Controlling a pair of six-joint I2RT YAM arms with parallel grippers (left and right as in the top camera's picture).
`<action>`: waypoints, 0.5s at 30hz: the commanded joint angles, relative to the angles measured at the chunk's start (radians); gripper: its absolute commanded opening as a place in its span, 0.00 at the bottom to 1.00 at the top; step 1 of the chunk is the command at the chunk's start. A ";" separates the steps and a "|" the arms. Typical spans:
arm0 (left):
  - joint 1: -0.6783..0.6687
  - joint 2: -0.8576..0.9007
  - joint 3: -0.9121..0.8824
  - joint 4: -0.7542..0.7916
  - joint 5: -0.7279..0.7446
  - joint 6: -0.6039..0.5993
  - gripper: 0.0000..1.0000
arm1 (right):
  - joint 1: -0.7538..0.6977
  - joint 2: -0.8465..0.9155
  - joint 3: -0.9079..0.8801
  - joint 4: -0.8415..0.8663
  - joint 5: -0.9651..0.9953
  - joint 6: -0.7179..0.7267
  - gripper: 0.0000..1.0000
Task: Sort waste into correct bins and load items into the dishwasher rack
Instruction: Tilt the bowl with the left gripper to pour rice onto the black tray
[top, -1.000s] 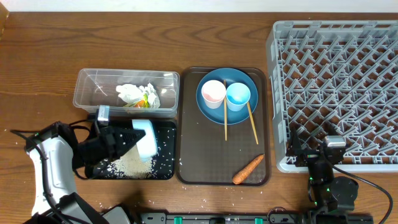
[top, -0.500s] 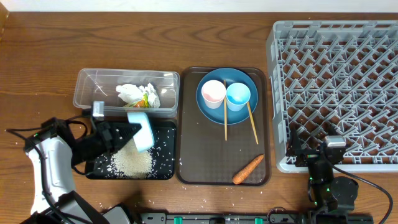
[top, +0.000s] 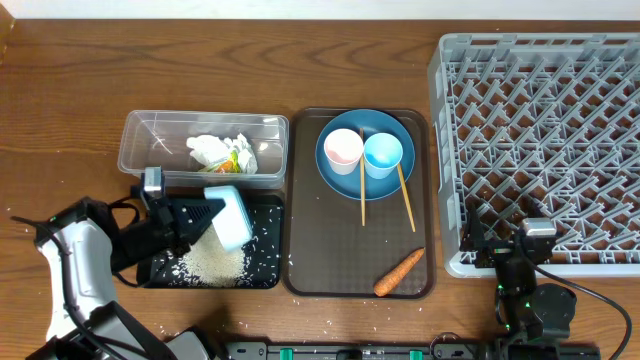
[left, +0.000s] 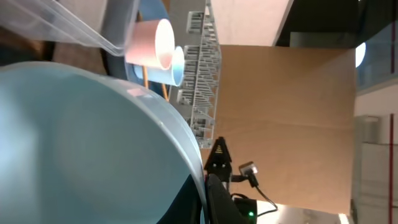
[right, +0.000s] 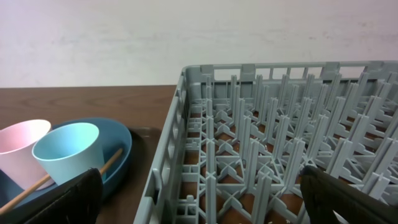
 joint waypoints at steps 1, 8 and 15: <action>0.014 -0.003 -0.001 0.040 0.052 0.067 0.06 | -0.004 -0.005 -0.002 -0.002 -0.001 0.002 0.99; 0.000 -0.013 -0.002 -0.009 -0.063 0.084 0.06 | -0.004 -0.005 -0.002 -0.002 -0.001 0.002 0.99; 0.000 -0.032 -0.001 -0.015 -0.066 0.084 0.06 | -0.004 -0.003 -0.002 -0.002 -0.001 0.002 0.99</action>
